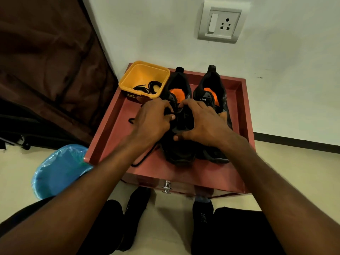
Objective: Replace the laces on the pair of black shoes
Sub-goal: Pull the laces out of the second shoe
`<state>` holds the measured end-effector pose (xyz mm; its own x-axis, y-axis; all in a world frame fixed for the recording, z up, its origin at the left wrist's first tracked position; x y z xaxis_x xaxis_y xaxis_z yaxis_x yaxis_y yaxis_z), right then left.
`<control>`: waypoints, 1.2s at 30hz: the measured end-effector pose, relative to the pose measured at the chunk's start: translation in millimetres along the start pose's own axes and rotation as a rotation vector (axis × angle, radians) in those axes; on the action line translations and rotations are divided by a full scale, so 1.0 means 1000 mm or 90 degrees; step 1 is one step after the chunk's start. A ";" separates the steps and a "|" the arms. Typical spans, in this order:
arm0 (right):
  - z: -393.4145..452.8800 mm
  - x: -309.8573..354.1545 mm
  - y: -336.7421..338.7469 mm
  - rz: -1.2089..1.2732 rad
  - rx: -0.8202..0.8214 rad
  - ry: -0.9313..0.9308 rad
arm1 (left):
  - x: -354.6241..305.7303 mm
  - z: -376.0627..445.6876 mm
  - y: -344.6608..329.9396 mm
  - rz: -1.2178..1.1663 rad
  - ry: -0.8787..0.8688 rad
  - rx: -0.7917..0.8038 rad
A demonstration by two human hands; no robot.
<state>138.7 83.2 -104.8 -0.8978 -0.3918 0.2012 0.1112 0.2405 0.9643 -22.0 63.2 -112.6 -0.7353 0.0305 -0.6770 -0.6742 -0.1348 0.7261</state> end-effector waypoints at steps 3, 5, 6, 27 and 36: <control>-0.001 0.000 0.000 -0.001 -0.002 0.000 | 0.004 0.000 0.001 -0.118 0.028 -0.020; -0.001 -0.001 0.001 -0.003 -0.001 -0.004 | 0.007 -0.001 0.002 -0.322 0.095 -0.043; -0.001 -0.001 0.001 0.001 0.000 -0.006 | 0.008 -0.002 0.002 -0.444 0.145 -0.060; 0.006 0.000 0.000 0.069 -0.046 -0.004 | 0.017 -0.002 0.029 0.115 0.142 0.045; 0.005 0.021 0.009 -0.049 -0.073 -0.001 | 0.002 0.003 -0.013 -0.023 -0.133 0.199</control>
<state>118.4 81.2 -92.9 -0.9060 -0.4040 0.1264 0.0906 0.1067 0.9902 -15.1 67.7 -123.3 -0.6866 0.2357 -0.6878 -0.6651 0.1784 0.7251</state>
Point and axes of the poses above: each hand's wrist, its own z-axis towards the middle knuckle, its own y-axis out of the back of the hand, x = y × z, the point moved 5 cm from there along z, towards the middle knuckle, and after that the axes turned 11 degrees about -z, right-handed, at the moved point
